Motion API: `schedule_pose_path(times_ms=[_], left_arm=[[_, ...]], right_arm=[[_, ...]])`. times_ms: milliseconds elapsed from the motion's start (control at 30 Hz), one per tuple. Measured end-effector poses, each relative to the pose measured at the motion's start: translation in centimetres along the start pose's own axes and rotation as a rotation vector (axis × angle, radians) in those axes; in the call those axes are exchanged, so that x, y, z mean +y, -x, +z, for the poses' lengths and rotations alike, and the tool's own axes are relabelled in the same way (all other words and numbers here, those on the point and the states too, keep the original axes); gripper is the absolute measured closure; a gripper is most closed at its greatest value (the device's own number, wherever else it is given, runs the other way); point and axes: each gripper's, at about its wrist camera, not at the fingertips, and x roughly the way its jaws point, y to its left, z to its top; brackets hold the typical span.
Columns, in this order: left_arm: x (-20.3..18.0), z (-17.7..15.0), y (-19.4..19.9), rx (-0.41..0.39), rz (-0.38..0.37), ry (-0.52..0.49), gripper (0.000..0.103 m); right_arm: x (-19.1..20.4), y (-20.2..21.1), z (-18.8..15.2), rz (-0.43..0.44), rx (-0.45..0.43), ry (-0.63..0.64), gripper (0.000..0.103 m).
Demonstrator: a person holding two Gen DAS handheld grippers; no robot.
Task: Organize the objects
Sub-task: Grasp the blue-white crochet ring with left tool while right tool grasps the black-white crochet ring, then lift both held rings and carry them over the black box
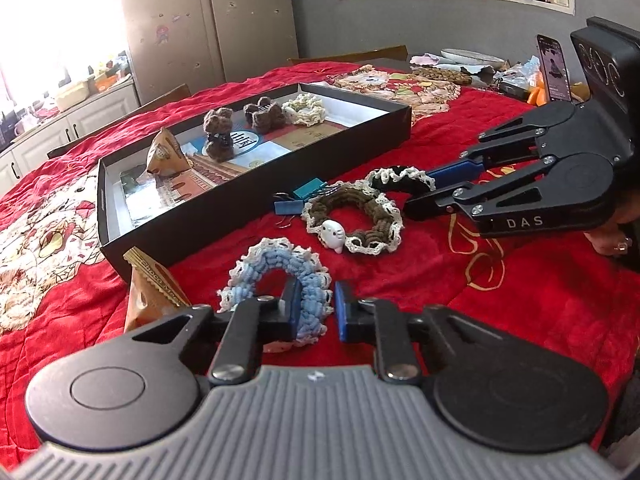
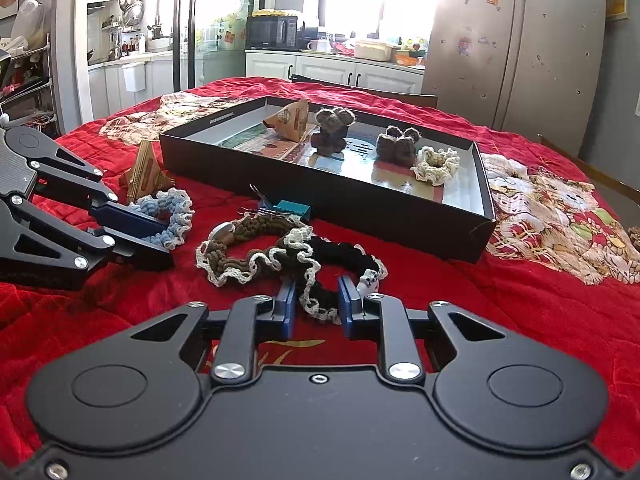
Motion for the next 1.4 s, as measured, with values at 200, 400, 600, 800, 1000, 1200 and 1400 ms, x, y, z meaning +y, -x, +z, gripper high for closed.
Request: schedule_pose_path(times_ms=[200,400,600,800,1000,1200,1400], left_arm=[[0.1,0.1,0.2,-0.011,0.009,0.016,0.089],[0.1,0.2,0.6,-0.022,0.024,0.025,0.089],[0.8,0.7,1.7,-0.055,0.032,0.056,0.089],[1.2,1.1,2.8,-0.088,0.03,0.076,0.089],[1.3,1.5,3.4,-0.106,0.023,0.085,0.089],[1.4,2.1,4.2,-0.132,0.022,0.09,0.089],[1.6,2.6,5.0,-0.161,0.028,0.097,0.089]], right_arm=[[-0.4,0.3,-0.1,-0.004,-0.01,-0.031,0.089],[-0.7,0.6,-0.2,0.006,-0.012,-0.05,0.092],[-0.9,1.0,0.0,0.008,-0.02,-0.07,0.093],[-1.0,1.8,0.4,0.004,-0.042,-0.074,0.093],[-0.9,2.9,0.9,0.013,-0.067,-0.074,0.093],[-1.0,4.2,1.8,0.023,-0.095,-0.084,0.093],[-1.3,5.2,2.6,0.025,-0.122,-0.104,0.093]])
